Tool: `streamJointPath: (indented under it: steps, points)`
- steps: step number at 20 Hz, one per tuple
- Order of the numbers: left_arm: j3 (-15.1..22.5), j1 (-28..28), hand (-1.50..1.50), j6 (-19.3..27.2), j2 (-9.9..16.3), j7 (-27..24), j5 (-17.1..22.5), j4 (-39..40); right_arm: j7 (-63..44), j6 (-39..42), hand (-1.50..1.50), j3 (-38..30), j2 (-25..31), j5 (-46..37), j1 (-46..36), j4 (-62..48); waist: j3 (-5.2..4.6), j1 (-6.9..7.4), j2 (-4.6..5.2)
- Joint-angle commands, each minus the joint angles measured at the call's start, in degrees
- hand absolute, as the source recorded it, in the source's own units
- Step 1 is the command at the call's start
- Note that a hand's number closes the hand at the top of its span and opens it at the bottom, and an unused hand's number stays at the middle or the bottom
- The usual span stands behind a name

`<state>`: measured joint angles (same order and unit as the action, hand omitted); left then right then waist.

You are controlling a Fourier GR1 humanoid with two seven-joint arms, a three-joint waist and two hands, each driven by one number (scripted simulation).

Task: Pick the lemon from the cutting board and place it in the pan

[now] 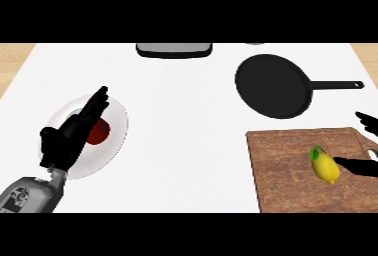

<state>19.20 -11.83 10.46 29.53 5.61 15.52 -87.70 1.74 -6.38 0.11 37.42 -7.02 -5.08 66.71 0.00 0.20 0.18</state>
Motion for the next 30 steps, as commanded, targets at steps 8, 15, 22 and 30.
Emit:
streamJointPath:
  steps: [8, 15, 22, 30]
  points:
    - [1.4, -1.2, 0.0, 0.3, -2.5, 3.0, -2.5, -1.0, -26.2, 21.3, -1.5, 11.0, 11.6, -8.5, -11.8, 6.2, -0.16, 1.63, 0.02]
    - [0.7, 0.4, 0.0, -1.5, -3.3, -0.7, -2.6, 1.6, -39.1, 42.5, -1.5, 17.9, 8.9, -4.1, -19.2, 3.7, -0.15, 1.85, 0.21]
    - [-3.2, -0.7, 0.0, -3.2, -1.6, 4.8, -2.3, -1.8, -54.4, 49.5, -1.5, 18.5, -0.1, -1.0, -24.6, 4.3, -0.03, 0.41, -0.18]
    - [-1.3, 1.2, 0.0, 0.5, -6.9, 5.6, -8.5, -3.6, -60.1, 50.4, -1.5, 17.9, 1.0, -2.2, -19.6, 13.3, -0.03, -0.45, -0.37]
